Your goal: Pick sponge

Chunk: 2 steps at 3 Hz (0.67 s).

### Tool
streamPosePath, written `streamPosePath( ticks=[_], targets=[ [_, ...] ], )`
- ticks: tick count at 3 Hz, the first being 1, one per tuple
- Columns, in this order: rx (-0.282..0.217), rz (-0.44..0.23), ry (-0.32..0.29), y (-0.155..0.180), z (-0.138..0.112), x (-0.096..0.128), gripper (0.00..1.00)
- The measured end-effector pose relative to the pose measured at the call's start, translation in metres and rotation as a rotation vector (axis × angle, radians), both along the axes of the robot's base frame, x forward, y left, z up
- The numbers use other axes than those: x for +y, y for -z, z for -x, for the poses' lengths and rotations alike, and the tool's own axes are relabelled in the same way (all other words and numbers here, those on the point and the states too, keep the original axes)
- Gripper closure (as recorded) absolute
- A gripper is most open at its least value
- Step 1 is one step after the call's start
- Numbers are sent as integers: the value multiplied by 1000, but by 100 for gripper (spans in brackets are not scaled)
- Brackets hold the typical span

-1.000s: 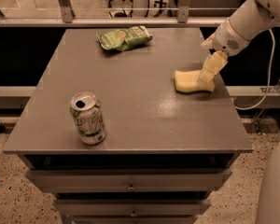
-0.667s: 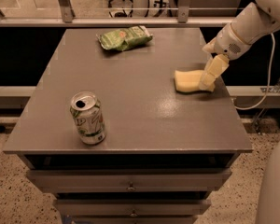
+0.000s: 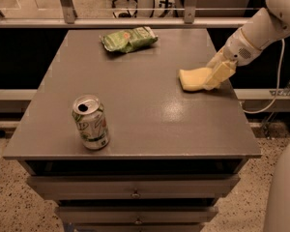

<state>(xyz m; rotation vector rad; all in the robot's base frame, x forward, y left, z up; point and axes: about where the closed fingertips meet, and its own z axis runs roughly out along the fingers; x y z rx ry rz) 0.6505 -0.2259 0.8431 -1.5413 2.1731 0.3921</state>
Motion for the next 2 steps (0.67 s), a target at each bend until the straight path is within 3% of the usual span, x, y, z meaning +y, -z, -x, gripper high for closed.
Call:
streamPosePath(
  ticks=[1,2],
  targets=[
    [5,-15,15,-5,0,0,62],
    [-9,-61,-2,-31,3,17,84]
  ],
)
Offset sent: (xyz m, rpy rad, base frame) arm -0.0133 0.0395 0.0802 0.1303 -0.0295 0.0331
